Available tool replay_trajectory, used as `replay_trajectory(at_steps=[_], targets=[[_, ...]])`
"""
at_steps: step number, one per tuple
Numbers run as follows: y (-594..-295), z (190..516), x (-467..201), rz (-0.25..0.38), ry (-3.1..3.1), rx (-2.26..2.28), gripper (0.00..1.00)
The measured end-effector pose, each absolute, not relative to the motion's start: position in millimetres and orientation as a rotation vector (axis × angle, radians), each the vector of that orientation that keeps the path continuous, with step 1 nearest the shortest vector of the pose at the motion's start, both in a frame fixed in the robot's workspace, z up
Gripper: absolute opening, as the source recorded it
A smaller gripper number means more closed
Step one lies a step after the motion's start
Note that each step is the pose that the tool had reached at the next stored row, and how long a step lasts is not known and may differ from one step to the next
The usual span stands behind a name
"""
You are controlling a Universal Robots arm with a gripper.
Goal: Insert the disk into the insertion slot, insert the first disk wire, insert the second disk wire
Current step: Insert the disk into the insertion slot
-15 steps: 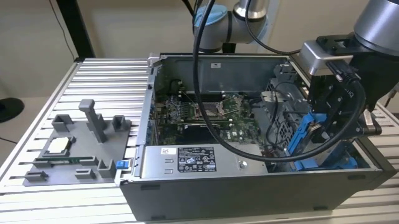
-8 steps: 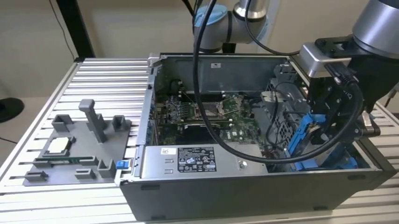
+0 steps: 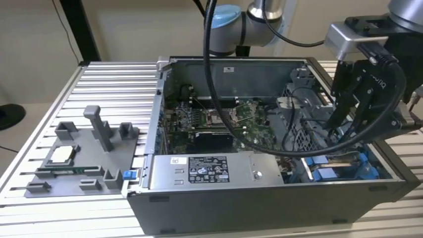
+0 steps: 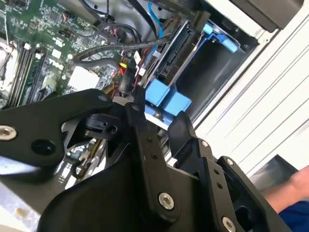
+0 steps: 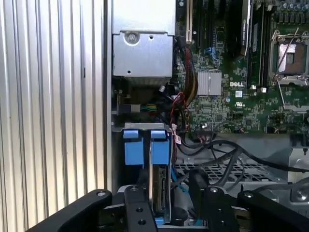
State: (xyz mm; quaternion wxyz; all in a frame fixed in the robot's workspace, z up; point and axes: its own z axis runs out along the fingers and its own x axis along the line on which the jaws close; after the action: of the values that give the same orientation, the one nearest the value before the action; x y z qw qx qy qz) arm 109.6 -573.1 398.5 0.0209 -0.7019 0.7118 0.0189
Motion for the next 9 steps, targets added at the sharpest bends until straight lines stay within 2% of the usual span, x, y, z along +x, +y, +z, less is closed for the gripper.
replay_trajectory(at_steps=[9], targets=[[-562.3,394.0,108.8,0.062,2.192,-2.185,1.0]])
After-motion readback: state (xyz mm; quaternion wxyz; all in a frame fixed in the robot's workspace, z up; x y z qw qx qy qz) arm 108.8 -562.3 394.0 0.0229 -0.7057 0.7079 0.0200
